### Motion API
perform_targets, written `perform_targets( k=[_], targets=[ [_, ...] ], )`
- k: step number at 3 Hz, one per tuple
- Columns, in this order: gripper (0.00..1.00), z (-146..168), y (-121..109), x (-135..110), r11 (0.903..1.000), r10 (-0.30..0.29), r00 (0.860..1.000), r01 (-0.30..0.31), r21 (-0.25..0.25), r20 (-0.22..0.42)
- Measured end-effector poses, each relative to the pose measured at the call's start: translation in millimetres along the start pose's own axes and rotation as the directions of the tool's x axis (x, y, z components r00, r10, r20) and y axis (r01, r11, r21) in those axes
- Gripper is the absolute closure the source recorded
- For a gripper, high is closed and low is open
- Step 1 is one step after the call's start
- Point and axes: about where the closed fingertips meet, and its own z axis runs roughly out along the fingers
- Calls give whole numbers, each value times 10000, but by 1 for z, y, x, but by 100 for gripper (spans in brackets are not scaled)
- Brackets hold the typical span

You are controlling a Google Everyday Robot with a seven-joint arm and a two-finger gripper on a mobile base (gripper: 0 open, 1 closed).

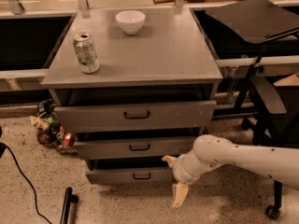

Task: Open bottom drawer

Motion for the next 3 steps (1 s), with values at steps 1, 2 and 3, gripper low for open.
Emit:
perform_targets(
  k=[1,2,3],
  targets=[
    [0,26,-13,25,10000,-34,10000,34,-51,-25],
    [0,70,-26,68,9999,-61,10000,61,-125,-5],
    [0,109,-28,102,9998,37,9999,-35,-193,124]
  ],
)
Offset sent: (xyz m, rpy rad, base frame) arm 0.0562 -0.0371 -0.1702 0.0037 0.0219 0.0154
